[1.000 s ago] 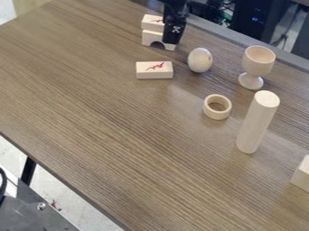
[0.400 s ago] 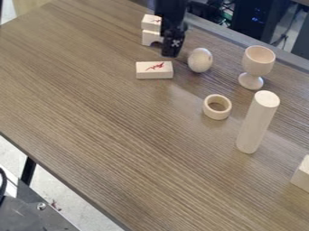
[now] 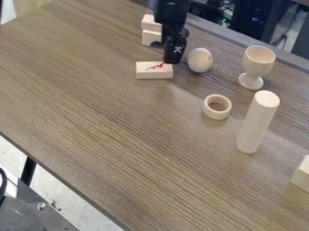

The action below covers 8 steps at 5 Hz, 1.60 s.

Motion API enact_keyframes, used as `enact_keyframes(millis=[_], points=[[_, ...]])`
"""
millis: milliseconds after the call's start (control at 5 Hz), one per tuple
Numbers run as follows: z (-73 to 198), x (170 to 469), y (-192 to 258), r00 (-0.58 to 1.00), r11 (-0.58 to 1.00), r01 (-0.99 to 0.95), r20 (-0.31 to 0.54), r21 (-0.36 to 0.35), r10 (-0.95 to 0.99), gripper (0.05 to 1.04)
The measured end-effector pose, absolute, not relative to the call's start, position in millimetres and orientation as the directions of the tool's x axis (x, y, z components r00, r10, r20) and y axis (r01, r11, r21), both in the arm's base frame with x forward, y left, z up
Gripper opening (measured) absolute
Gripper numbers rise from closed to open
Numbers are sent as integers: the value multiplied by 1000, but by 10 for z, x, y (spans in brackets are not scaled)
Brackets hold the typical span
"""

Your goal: Put the block on top of the rectangular block on the arch

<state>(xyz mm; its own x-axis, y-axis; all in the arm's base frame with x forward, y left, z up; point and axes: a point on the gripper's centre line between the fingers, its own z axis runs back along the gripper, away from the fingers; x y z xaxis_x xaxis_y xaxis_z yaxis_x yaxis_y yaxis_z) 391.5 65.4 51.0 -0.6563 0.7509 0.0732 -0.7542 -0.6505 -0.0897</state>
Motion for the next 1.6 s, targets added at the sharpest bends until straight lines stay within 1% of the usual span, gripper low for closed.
enact_keyframes(millis=[200, 600, 800, 1000, 1200, 1400, 1600], points=[[431, 3842, 663, -660, -656, -752, 79, -67, 747, 999], [309, 3745, 662, -644, -643, -764, 94, -45, 759, 999], [278, 3692, 704, -640, -640, -767, 105, -36, 761, 952], [243, 3624, 753, -629, -630, -776, 107, -27, 770, 668], [268, 3661, 769, -591, -591, -806, 100, -34, 800, 557], [459, 3850, 783, -525, -520, -850, 79, -77, 847, 556], [827, 4117, 780, -464, -451, -880, 65, -148, 884, 556]])
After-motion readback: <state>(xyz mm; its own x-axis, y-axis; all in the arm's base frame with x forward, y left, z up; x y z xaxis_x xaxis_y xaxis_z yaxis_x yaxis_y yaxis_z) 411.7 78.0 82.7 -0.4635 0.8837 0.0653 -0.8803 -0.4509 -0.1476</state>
